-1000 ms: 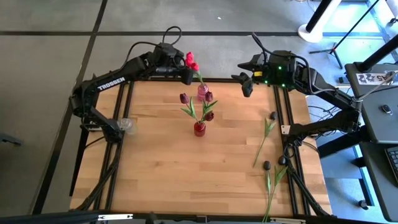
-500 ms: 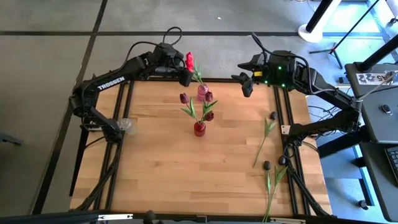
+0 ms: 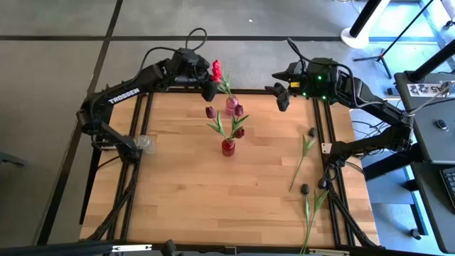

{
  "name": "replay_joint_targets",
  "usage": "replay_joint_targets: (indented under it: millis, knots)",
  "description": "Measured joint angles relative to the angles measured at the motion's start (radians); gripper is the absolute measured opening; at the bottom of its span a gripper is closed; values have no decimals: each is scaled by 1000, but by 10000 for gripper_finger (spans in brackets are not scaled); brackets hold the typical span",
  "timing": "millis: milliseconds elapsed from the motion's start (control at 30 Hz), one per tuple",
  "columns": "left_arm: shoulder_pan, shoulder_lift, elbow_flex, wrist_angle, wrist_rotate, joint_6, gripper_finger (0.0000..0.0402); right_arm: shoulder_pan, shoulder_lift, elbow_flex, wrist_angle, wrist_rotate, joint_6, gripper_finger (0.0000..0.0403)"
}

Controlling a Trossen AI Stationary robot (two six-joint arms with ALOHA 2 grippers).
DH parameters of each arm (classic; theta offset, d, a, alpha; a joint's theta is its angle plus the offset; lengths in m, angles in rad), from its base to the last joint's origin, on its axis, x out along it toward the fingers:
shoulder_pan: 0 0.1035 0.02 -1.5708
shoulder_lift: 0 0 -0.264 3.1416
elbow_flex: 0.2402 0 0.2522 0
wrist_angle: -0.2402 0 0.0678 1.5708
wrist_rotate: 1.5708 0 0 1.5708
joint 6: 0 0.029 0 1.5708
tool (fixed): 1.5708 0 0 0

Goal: Sort flowers into vase by color
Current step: Put the top black flower into the transparent vase

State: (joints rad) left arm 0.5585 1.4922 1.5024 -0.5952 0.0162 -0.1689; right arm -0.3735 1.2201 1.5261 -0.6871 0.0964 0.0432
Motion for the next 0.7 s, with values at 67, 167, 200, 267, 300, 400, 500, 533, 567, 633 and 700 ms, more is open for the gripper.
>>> replay_joint_targets:
  millis: [67, 167, 200, 267, 300, 400, 500, 533, 567, 633, 700]
  knots:
    - [5, -15, 0, -4, -4, 0, 180, 0, 0, 0, -8, 0, -3, 269]
    - [6, -50, 0, -13, -29, 21, 180, 0, 0, 0, -22, 1, -20, 269]
    - [6, -63, 0, -13, -33, 28, 180, 0, 0, 0, -24, 1, -25, 269]
    - [6, -90, 0, -13, -33, 43, 180, 0, 0, 0, -25, 1, -25, 269]
    - [4, -107, 0, -15, -33, 47, 180, 0, 1, 0, -26, 2, -25, 269]
    - [-27, -163, 0, -20, -29, 34, 180, 0, 2, 0, -47, 2, -25, 269]
    - [-103, -235, 1, -18, 23, 22, 180, 0, 2, -5, -98, 1, 2, 269]
    - [-135, -256, 2, -17, 31, 19, 180, 0, 2, -13, -122, 1, 26, 269]
    - [-167, -273, 2, -17, 32, 16, 180, 0, 2, -25, -159, 1, 65, 269]
    - [-238, -303, 2, -19, 30, 15, 180, 0, 3, -52, -249, 1, 185, 269]
    - [-300, -330, 2, -18, 19, 15, 180, 0, 5, -92, -348, 13, 368, 269]
